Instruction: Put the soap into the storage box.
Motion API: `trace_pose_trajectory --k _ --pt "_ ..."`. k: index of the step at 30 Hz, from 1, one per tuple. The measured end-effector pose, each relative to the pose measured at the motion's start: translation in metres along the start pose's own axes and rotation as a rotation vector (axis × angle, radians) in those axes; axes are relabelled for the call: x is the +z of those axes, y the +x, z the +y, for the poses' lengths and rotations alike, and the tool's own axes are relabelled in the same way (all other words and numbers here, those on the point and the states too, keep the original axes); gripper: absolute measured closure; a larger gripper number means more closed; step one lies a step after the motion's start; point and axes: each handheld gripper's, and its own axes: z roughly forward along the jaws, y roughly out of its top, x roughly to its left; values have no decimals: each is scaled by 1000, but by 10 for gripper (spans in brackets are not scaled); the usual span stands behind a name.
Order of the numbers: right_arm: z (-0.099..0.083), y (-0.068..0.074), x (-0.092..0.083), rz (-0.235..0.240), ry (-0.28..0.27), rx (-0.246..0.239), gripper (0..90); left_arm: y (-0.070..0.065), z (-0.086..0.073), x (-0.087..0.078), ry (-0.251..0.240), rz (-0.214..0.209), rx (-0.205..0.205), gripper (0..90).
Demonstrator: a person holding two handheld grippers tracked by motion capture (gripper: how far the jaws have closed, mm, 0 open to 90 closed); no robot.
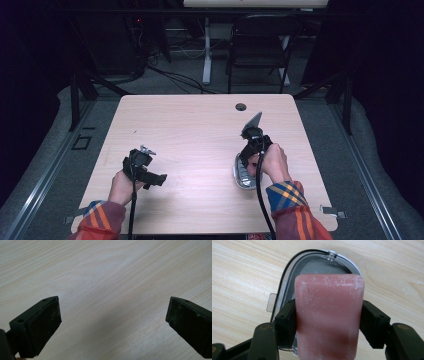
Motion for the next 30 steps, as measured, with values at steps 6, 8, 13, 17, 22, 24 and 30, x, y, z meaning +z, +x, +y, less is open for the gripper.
trace_pose_trajectory --k 6,8,13,17,22,24,30 --pt "-2 1 3 8 -8 25 370 -1 0 0 5 -4 3 0" --pt "-2 0 5 15 -14 48 370 -1 1 1 7 -3 9 0" --pt "-5 -4 8 58 -22 74 370 -1 1 1 4 -1 7 0" --pt "-8 -7 -2 54 -37 63 375 -2 1 1 10 -4 11 0" --pt "-14 -13 -12 65 -69 47 376 -2 1 1 10 -6 14 0" --pt "-21 -20 -16 100 -126 49 351 -2 1 1 10 -7 15 0" --pt "-29 -31 -20 102 -142 -2 304 -3 1 2 5 -9 17 0"
